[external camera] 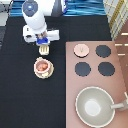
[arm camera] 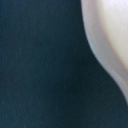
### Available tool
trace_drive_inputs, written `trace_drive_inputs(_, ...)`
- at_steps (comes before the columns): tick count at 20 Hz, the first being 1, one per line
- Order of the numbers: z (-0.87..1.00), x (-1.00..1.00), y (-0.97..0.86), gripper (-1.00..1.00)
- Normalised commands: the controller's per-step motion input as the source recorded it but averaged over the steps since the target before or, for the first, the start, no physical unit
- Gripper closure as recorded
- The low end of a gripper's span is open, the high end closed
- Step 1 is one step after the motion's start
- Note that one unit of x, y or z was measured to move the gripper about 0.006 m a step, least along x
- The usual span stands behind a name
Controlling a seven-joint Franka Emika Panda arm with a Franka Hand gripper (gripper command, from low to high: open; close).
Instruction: Take the lid off the pot, put the pot on the plate, and use the tool to push the pot to the front of the table.
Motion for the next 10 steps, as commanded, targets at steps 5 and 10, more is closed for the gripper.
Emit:
trace_drive_inputs(5, -0.53, -0.53, -0.15, 1.00)
trace_drive_inputs(10, -0.32, 0.81, -0.06, 1.00)
